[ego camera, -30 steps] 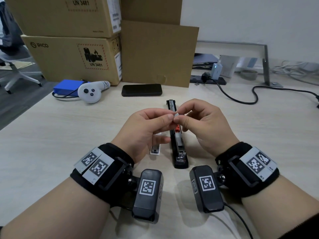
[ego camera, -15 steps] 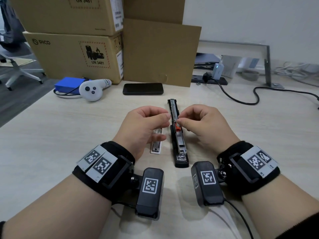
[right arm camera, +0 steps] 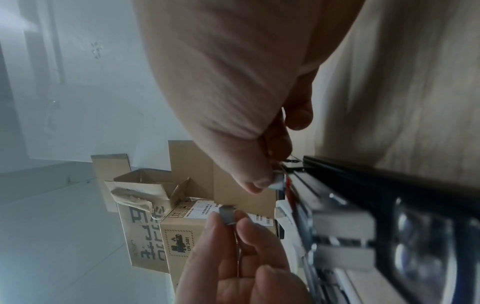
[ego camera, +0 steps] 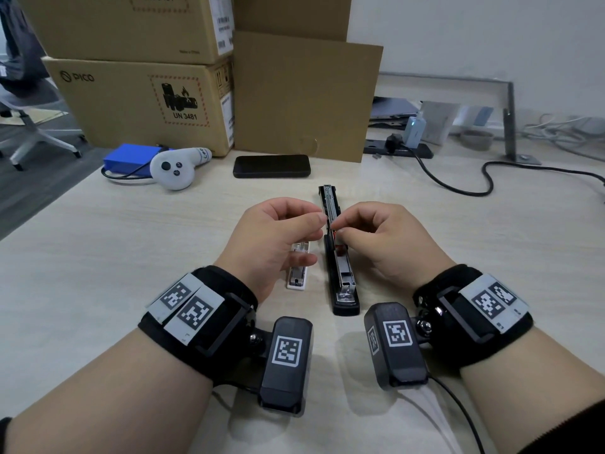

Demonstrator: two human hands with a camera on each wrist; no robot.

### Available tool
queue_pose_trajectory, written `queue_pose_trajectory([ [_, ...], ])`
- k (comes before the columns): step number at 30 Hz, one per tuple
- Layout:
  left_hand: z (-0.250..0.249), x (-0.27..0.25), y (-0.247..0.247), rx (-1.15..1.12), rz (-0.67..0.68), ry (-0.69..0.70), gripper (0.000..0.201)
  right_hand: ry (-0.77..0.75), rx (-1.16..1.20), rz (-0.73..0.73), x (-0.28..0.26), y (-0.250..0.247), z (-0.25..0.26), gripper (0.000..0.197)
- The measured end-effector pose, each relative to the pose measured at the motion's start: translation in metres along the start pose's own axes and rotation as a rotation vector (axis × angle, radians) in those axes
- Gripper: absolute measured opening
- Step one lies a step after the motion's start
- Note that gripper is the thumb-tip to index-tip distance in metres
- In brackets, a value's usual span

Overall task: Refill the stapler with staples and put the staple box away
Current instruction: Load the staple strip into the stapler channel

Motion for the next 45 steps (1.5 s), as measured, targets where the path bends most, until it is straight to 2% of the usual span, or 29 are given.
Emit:
queue_pose_trajectory([
  [13,0.0,-0.001,0.001,0.007,0.011,-0.003,0.004,-0.017,-0.126,0.004,-0.002,0.001,0.005,0.023],
  [24,0.0,0.0,0.002,0.019,0.021,-0.003,0.005,0.025,-0.193,-0.012,0.0,0.001,-0.001,0.01],
  [34,-0.002,0.0,0.001,0.062,0.004,0.011,0.005,0.043,-0.131,0.061,-0.004,0.006,0.005,0.038],
  [37,-0.002,-0.001,0.0,0.066,-0.002,0.016,0.003,-0.014,-0.09,-0.013,-0.004,-0.001,0.01,0.029],
  [39,-0.003,-0.001,0.0,0.073,0.004,0.026,0.005,-0.041,0.021,-0.064,-0.004,-0.009,0.012,0.027],
  [43,-0.006,-0.003,0.006,0.027,0.047,0.033,0.012,-0.061,0.155,-0.061,-0.007,-0.01,0.016,0.011],
  [45,-0.006,-0.003,0.008,0.017,0.066,0.037,0.014,-0.085,0.169,-0.043,-0.008,-0.007,0.017,0.011],
])
Point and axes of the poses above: each hand's wrist, its own x-axis towards the middle knuckle, its own y-axis out of the palm, z = x × y, the point moved 9 cm from there along x, towards the middle knuckle, and after that the axes turned 9 degrees about y, right-handed, at the moved point
